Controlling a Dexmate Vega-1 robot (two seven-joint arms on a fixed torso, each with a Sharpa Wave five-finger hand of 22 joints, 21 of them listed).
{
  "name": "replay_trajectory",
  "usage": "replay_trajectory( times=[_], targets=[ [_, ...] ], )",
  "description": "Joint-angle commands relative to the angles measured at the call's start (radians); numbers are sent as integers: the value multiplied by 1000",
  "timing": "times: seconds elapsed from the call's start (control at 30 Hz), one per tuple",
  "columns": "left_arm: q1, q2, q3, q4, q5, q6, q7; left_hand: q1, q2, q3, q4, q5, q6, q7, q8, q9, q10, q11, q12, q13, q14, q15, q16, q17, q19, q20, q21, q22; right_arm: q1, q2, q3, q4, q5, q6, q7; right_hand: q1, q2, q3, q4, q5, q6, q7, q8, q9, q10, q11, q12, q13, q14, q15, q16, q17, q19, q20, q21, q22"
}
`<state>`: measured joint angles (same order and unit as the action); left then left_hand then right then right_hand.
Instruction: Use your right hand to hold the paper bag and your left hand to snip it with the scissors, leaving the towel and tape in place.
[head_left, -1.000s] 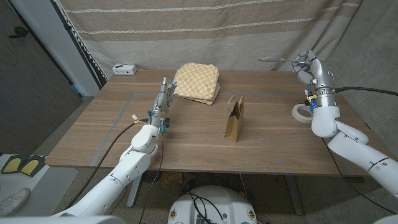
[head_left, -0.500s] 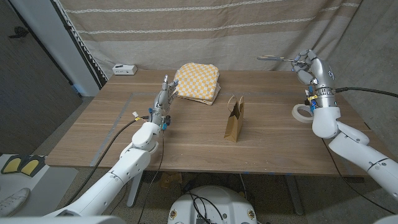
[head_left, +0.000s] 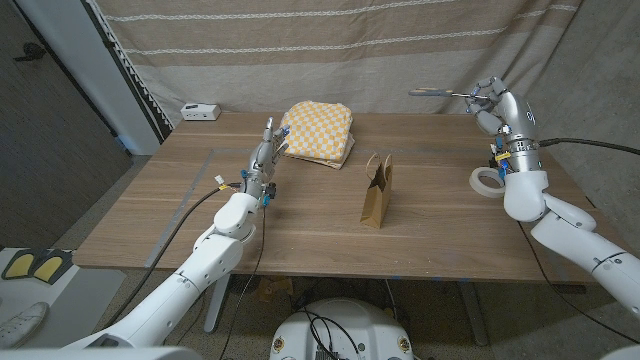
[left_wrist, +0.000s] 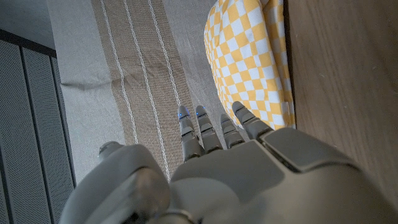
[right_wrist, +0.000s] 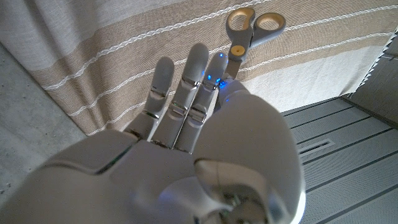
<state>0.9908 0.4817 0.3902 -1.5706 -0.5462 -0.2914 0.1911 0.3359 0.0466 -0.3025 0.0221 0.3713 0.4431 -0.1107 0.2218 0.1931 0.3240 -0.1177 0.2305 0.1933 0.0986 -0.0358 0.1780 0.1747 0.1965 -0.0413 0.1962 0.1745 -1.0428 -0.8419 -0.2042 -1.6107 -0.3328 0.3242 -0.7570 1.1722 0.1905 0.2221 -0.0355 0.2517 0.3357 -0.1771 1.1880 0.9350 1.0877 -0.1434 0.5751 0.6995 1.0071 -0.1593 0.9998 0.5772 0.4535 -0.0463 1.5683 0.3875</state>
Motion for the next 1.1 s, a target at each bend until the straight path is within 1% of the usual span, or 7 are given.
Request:
replay_trajectory(
  times=[0.03, 0.2, 0.53, 0.7, 0.9, 0.93, 1.1],
  targets=[
    [4, -20, -4, 2, -30, -16, -11, 5, -7, 3, 0, 0, 12, 13, 4, 3, 14, -1, 8, 2, 12, -140, 9, 1, 7, -127, 2, 2, -16, -20, 13, -23, -25, 62, 36, 0, 4, -3, 1, 5, 0, -5, 6, -2, 3, -2, 0, 3, -4, -67, 2, 0, -5, -160, 3, 5],
    [-4, -11, 0, 7, -27, -10, -26, 11, -4, 6, -2, 1, 17, 22, 5, 3, 20, -1, 9, 2, 15, -141, 9, 1, 8, -128, 2, 2, -30, -21, 23, -52, -42, 57, 47, 1, 5, -3, 1, 5, -4, -7, 11, 0, 4, -3, 0, 3, -3, -67, 2, 2, -6, -160, 3, 6],
    [-11, -2, -5, 12, -9, -23, -24, 42, 8, 20, -16, 2, 36, 3, 9, 4, 29, -6, 10, 2, 20, -147, 8, 0, 10, -128, 1, 2, -51, -11, 37, -81, -48, 71, 71, 2, 5, -3, 2, 5, -2, -3, 16, -8, 5, -3, -3, -1, -4, -67, -1, 1, -6, -160, 3, 7],
    [-23, -29, -3, 44, 42, -79, 13, 119, 22, 46, -56, 5, 146, -2, 41, 5, 124, -23, 37, 3, 85, -174, 17, -1, 52, -140, 9, 1, -58, -2, 42, -88, -50, 76, 80, 4, 2, -5, 0, 6, 3, -2, 17, -18, 5, -2, -2, 2, -4, -67, -3, 1, -7, -160, 3, 7],
    [-33, -17, 1, 37, 52, -61, 6, 173, 28, 64, -85, 12, 169, -10, 43, 5, 150, -33, 42, 3, 111, -178, 16, -1, 67, -147, 8, 0, -53, -2, 39, -80, -59, 101, 93, 3, 2, -7, 1, 7, 0, -1, 21, -19, 4, -4, -6, -2, -3, -67, -4, 1, -9, -160, 3, 7],
    [-35, -8, 2, 32, 56, -54, 0, 273, 74, 115, -132, 15, 175, -13, 36, 5, 164, -38, 40, 3, 156, -177, 18, 1, 74, -142, 4, 0, -53, -3, 39, -80, -60, 104, 97, 3, 2, -7, 0, 8, -1, -1, 22, -19, 3, -2, -5, 0, -4, -67, -6, 0, -9, -160, 3, 7],
    [-36, 16, 5, 10, 89, -35, 8, 310, 87, 134, -150, 12, 175, -25, 31, 5, 186, -45, 44, 3, 178, -181, 19, 2, 74, -142, 2, 0, -47, -6, 34, -73, -64, 125, 116, 3, 2, -8, 1, 8, -1, -5, 23, -21, 3, -2, -7, -3, -4, -68, -7, 1, -10, -160, 3, 7]
  ],
)
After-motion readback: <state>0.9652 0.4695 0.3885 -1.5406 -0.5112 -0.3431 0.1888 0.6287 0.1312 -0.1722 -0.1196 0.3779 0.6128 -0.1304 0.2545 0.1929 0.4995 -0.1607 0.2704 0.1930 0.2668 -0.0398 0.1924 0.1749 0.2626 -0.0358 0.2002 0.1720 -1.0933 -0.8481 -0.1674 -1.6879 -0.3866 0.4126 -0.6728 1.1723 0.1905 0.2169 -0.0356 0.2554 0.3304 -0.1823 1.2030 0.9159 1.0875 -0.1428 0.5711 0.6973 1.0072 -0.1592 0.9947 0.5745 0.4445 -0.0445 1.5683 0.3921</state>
